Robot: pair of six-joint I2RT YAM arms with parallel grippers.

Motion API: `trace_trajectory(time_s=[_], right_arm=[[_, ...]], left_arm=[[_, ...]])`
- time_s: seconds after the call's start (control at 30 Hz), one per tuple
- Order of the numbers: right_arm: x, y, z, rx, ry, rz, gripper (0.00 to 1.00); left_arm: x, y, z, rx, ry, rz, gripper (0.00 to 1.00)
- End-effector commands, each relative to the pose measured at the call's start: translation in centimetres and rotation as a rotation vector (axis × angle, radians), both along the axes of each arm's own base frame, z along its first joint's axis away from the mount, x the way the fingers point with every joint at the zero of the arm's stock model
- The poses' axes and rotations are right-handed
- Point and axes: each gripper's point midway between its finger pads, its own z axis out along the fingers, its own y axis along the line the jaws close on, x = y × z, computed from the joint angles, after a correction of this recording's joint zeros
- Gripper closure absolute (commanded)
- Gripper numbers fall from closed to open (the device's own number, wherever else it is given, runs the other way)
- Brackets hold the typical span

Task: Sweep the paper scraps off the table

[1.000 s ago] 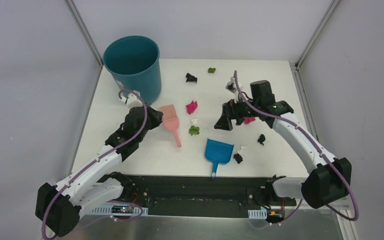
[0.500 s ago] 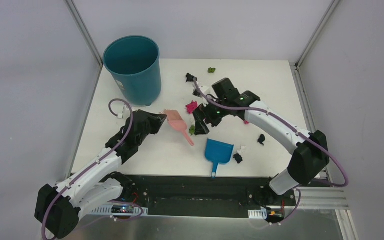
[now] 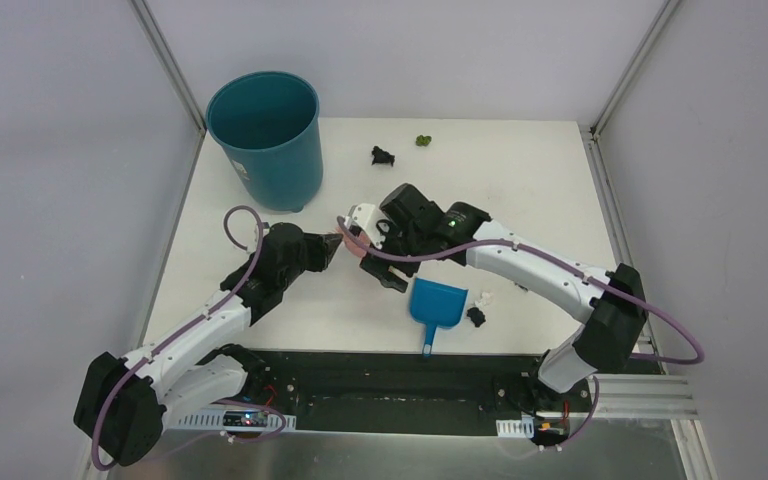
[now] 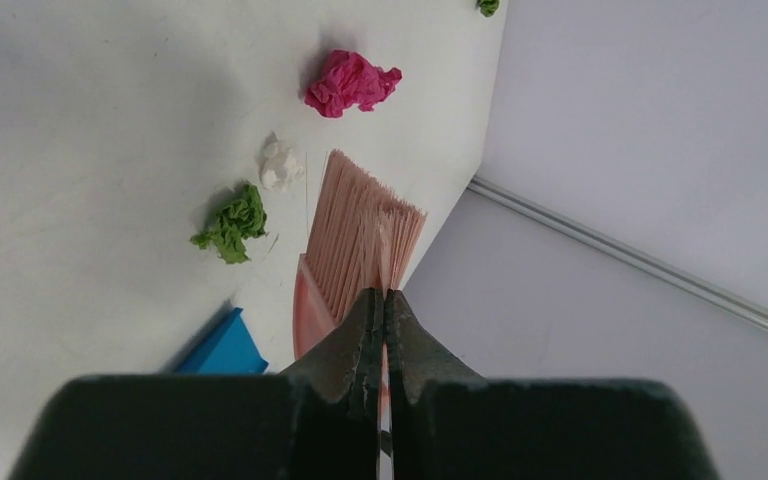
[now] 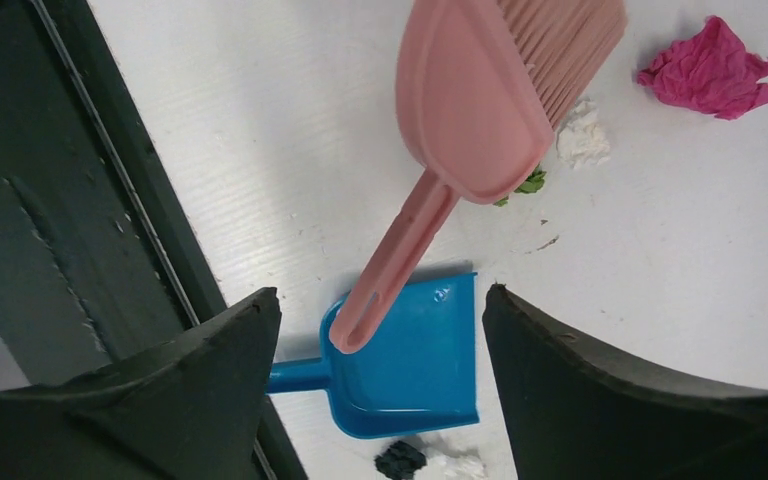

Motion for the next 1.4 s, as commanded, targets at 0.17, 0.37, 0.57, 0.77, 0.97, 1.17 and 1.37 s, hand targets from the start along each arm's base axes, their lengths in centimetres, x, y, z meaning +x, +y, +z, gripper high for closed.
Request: trace_trajectory(time_s=[0.17,0.37,0.57,0.77,0.97,1.17,1.37], right_arm=[[0.9,-1.0,-0.3,-0.173,-0.298,0.123,0.33],[0.8,-1.1,-0.7,-0.191,-0.318,0.136,0.49],[0.8,-1.2,-1.1,-0.203,-0.318,0.137,0.69],[1.2,-1.5,-0.7,-0.198,-0.334,0.124,0.99],[-0.5,-3.9,1.0,0.009,-0.084,0.117,1.0],[-4.2,-7.3,2.3,0.218,0.192,0.173,1.0],[-8.5,-6.8,3.0,0.326,0.47,0.28,1.0]], left_arm=[[0.2,-2.0,2.6,-0.152,0.021,-0.027,1.0],[0.0,-2.3,2.7,-0.178,0.033,-0.032,1.0],[-0.3,-2.6,2.4,-0.213,0.064,-0.036,1.0],[-0.7,-2.6,1.9,-0.208,0.06,-0.076,0.68],[-0.1,0.3,4.6,0.281,-0.096,-0.263,0.4],[-0.4,-1.1,8.6,0.779,-0.459,-0.751,0.39],[-5.4,-3.9,11.3,0.888,-0.972,-1.121,0.37]])
